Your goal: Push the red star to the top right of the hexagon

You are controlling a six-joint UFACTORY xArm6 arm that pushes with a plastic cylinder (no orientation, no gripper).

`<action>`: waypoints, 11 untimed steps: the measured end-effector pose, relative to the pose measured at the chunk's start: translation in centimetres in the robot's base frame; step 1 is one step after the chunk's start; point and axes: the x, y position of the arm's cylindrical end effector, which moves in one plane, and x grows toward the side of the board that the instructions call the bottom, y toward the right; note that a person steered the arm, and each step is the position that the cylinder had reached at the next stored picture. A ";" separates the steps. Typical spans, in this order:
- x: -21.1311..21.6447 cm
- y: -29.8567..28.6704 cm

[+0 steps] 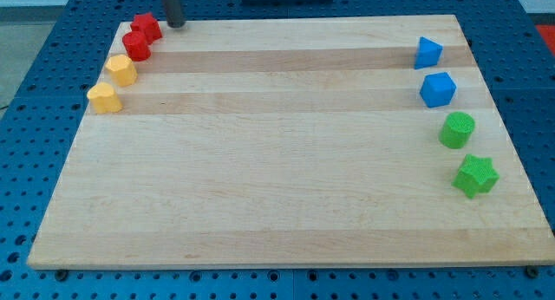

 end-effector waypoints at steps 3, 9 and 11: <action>5.1 0.2; 11.1 -5.3; 15.6 -6.9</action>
